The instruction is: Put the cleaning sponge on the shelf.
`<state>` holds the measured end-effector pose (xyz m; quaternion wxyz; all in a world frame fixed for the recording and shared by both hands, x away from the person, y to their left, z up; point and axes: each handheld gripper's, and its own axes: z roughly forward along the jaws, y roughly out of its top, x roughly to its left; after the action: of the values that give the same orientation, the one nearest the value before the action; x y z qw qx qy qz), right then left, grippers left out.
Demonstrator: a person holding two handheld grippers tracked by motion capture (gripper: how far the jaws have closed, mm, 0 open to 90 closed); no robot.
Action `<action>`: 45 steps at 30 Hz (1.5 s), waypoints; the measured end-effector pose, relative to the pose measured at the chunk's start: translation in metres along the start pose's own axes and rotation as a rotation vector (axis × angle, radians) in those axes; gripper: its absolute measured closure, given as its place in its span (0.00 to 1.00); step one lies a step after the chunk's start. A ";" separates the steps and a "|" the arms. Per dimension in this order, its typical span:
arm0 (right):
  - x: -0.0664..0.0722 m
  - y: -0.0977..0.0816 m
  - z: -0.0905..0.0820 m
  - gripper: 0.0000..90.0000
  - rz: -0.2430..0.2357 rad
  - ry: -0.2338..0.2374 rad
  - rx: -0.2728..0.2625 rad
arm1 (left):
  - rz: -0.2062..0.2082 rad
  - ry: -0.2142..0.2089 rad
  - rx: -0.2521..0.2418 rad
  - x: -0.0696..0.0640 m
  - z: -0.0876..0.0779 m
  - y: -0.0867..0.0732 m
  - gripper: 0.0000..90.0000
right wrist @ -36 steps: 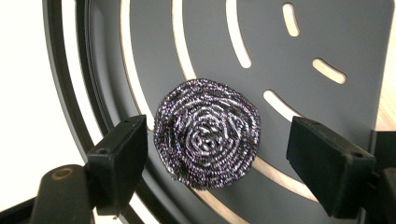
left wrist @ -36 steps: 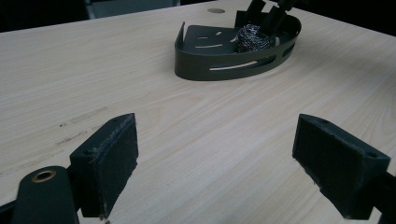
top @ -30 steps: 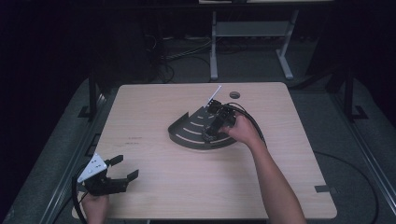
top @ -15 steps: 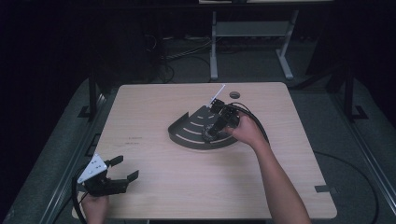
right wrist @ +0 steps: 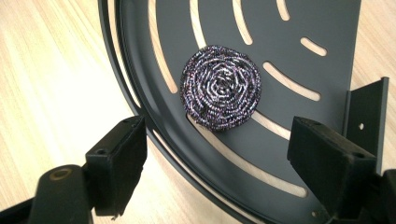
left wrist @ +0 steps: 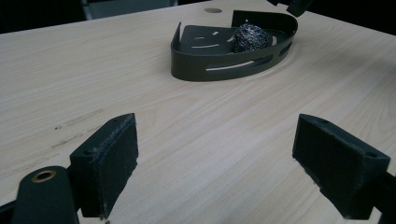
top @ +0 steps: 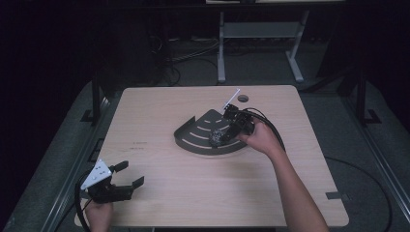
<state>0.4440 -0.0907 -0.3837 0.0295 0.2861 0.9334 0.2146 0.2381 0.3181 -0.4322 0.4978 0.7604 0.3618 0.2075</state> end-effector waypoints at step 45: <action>0.019 -0.067 -0.028 0.21 0.028 0.024 -0.037 | 0.004 0.002 0.005 -0.002 0.001 0.000 0.15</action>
<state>0.3882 -0.1412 -0.3850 0.0205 0.2959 0.9254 0.2358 0.2373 0.3162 -0.4326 0.4949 0.7623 0.3612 0.2086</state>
